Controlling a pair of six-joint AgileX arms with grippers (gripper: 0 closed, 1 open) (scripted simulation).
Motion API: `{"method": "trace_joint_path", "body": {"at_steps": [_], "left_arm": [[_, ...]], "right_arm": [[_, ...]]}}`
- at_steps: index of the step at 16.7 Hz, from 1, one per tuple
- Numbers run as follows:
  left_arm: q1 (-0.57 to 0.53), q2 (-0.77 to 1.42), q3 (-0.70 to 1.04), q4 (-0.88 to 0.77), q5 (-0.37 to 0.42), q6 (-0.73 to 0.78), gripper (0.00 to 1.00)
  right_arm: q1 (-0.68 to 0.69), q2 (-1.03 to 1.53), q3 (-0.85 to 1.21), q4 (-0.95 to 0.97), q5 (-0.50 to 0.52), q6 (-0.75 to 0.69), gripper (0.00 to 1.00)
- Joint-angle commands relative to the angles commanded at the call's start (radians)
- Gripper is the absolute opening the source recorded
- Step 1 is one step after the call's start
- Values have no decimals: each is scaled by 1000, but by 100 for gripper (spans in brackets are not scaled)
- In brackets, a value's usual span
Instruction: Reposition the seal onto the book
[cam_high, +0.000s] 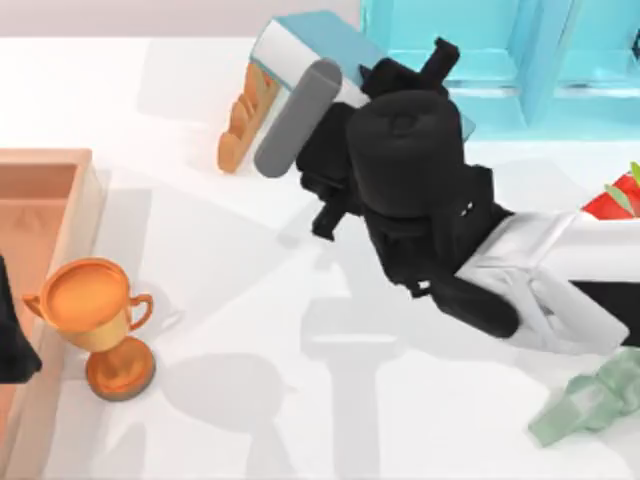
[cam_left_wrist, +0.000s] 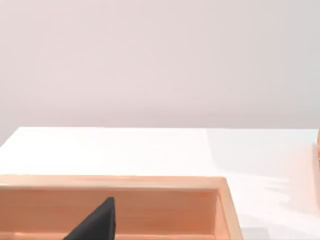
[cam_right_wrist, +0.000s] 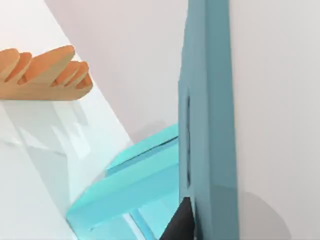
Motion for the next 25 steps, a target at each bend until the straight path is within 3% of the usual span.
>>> {"method": "trace_joint_path", "body": {"at_steps": [3, 7, 25], "left_arm": [[0, 0, 0, 0, 0, 0, 100], [0, 0, 0, 0, 0, 0, 100], [0, 0, 0, 0, 0, 0, 100]], "right_arm": [[192, 127, 8, 9, 146, -174, 0], [307, 229, 13, 32, 242, -319, 0], [323, 238, 3, 26, 261, -322, 0]]}}
